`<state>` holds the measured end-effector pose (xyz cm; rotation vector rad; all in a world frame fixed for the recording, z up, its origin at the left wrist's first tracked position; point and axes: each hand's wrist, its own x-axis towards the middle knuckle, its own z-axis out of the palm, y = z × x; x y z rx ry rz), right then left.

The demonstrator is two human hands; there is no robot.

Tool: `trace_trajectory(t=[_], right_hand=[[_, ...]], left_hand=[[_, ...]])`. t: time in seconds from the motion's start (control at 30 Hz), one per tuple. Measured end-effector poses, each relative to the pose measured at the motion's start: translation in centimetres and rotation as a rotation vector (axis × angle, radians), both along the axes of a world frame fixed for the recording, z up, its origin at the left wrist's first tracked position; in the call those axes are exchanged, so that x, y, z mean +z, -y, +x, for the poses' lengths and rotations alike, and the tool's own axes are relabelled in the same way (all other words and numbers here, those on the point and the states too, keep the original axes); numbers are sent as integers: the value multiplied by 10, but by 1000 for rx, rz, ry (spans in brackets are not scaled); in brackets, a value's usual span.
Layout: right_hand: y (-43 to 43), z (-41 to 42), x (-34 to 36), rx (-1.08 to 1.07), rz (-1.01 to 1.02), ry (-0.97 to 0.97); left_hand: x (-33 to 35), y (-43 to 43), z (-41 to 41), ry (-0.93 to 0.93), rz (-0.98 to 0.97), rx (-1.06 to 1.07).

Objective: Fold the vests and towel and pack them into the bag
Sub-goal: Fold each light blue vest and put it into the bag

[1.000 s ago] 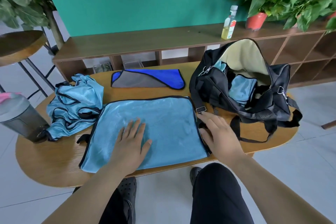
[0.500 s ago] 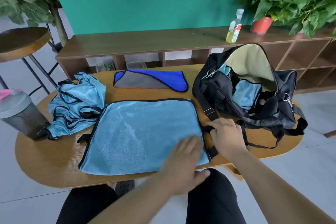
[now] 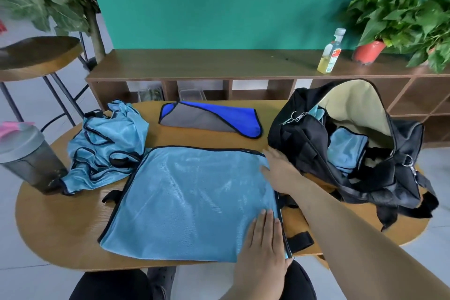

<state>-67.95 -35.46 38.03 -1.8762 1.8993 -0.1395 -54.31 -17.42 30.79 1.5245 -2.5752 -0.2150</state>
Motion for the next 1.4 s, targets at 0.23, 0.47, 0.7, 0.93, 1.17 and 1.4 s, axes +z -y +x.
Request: trace_trajectory(t=[0.23,0.47,0.7,0.93,1.17,1.4], right_hand=[[26,-3,3,-113,-70,-224],[18,-15,28,-135,-72,-62],[-3,-20,55,-307,-31,295],[-19,9,102,-475,-23,712],[0,80,120,-530,33,830],[42,169,80,-486,112,793]], left_hand=[[-36,1,-2,-256,-469,51],[-7,-10,11,-405,-387,-1],[51,-33,35,-734,-22,53],[112,-55,49,-1171,218,246],[134,-55,80,-1547,248,640],[122,-28,140,-1586,355,916]])
